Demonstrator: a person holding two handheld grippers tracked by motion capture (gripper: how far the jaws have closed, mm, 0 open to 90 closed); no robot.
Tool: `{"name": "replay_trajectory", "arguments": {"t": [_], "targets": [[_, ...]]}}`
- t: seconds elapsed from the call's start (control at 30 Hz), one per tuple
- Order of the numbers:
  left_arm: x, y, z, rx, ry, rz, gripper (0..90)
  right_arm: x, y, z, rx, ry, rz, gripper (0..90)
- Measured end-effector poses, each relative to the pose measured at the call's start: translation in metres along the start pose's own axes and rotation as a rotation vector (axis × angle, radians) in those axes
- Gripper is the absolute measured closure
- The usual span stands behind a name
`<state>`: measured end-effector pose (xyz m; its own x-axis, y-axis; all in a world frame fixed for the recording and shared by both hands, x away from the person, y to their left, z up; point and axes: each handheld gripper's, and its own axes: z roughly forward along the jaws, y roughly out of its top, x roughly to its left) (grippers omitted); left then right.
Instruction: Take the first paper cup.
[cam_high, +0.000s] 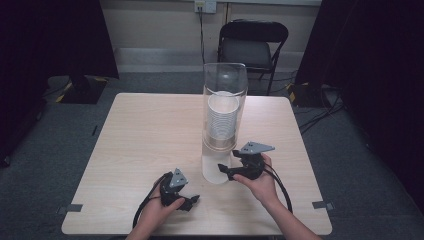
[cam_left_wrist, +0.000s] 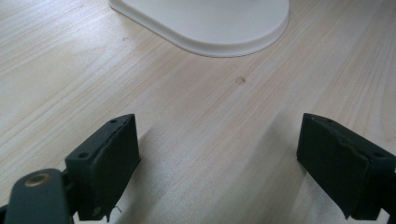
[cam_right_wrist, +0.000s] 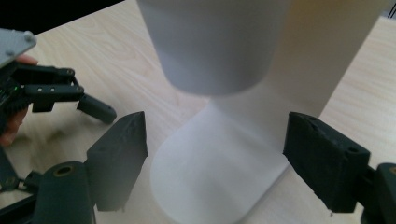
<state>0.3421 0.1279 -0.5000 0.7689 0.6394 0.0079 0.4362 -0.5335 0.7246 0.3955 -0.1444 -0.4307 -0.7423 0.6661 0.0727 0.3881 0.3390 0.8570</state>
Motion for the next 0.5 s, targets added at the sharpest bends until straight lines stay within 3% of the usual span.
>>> {"name": "replay_trajectory", "arguments": {"t": [0.1, 0.17, 0.27, 0.5], "targets": [[0.0, 0.0, 0.0, 0.001, -0.002, -0.006, 12.4, 0.003, 0.008, 0.004, -0.013, 0.007, -0.007, 21.6], [0.0, 0.0, 0.0, 0.002, -0.002, -0.005, 12.4, 0.005, 0.013, 0.006, -0.028, -0.02, -0.029, 22.0], [0.0, 0.0, 0.0, -0.001, -0.002, -0.006, 12.4, 0.004, 0.017, 0.009, -0.056, -0.018, -0.008, 22.2], [0.0, 0.0, 0.0, 0.001, -0.002, -0.006, 12.4, 0.007, 0.025, 0.015, -0.089, -0.027, -0.037, 28.6]]}}
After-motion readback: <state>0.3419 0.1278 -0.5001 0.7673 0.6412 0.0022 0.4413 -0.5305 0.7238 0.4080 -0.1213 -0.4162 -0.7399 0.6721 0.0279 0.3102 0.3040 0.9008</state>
